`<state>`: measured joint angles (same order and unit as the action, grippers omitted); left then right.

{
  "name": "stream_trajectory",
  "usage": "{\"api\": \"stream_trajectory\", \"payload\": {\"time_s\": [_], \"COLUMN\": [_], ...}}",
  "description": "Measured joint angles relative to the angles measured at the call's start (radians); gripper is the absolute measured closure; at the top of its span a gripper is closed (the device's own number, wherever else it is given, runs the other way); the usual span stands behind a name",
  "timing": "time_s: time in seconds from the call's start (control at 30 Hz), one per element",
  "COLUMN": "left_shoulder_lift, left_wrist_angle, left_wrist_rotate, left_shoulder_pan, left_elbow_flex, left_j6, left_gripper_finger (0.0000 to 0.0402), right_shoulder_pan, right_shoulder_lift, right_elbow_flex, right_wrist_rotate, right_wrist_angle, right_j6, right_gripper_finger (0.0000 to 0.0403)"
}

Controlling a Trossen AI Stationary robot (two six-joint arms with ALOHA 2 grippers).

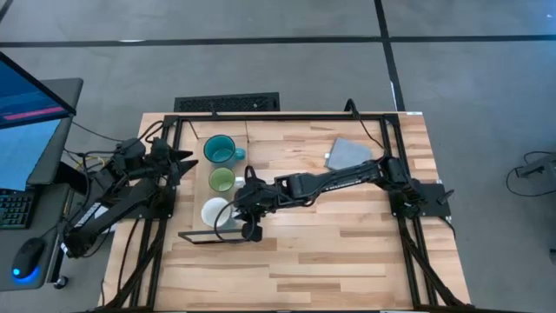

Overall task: Stack small to large cups/mugs on shelf
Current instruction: Put the white mug on the shelf

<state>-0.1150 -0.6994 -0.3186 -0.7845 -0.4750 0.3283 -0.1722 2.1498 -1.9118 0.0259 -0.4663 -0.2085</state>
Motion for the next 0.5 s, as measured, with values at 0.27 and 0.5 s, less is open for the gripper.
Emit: {"api": "stream_trajectory", "payload": {"time_s": [0.27, 0.5], "left_shoulder_lift": [0.0, 0.0], "left_wrist_angle": [0.0, 0.0], "left_wrist_rotate": [0.0, 0.0], "left_shoulder_pan": [0.0, 0.0], "left_elbow_flex": [0.0, 0.0], "left_j6": [0.001, 0.001], "left_gripper_finger": [0.0154, 0.0154], "right_shoulder_pan": [0.0, 0.004], "right_shoulder_lift": [0.0, 0.0], "right_elbow_flex": [0.028, 0.03], "right_wrist_rotate": [0.0, -0.002], "right_wrist_angle": [0.034, 0.044], "right_j6": [-0.008, -0.004], "right_gripper_finger": [0.0337, 0.0337]}}
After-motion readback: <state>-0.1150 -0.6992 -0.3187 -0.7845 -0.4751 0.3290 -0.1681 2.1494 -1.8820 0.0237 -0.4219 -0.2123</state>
